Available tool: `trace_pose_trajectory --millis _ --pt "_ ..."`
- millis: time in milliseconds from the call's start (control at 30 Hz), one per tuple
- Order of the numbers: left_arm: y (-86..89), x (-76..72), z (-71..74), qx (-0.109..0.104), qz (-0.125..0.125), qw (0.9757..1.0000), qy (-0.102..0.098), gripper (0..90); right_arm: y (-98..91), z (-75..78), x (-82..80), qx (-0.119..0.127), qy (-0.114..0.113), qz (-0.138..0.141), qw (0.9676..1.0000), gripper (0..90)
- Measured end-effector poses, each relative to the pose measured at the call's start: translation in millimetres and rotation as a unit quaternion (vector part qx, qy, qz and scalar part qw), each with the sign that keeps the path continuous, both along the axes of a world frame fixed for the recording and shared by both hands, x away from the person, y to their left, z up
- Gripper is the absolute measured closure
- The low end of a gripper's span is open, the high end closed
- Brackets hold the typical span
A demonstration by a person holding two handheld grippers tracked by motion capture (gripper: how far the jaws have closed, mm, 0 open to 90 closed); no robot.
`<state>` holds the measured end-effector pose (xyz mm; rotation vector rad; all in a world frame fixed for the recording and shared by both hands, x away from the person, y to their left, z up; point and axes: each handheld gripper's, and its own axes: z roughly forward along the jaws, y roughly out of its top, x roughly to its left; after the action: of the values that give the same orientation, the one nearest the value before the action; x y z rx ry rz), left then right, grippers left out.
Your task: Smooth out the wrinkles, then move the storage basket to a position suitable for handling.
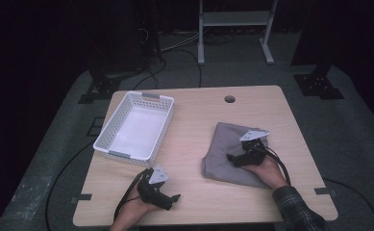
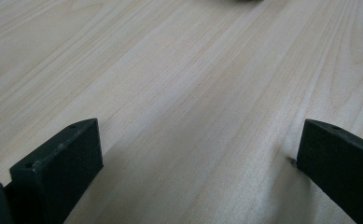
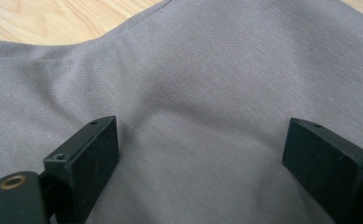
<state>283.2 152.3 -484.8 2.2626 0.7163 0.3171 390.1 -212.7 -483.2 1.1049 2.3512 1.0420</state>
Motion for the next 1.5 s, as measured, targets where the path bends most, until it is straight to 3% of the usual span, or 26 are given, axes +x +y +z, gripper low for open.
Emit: trace_pose_trajectory --millis 500,1167,1500 --pt "0.1 0.0 0.1 0.000 0.000 1.0000 0.000 0.0 -40.8 -0.4 -17.7 -0.001 0.000 -0.025 0.9997 9.5" --pt "-0.8 0.4 0.2 0.002 -0.006 1.0000 0.000 0.0 -99.3 -1.0 -57.8 0.002 0.002 -0.070 0.9976 9.6" --pt "-1.5 1.0 0.2 0.001 -0.008 1.0000 -0.001 0.0 -110.1 -1.1 -65.3 0.002 0.003 -0.086 0.9962 9.6"
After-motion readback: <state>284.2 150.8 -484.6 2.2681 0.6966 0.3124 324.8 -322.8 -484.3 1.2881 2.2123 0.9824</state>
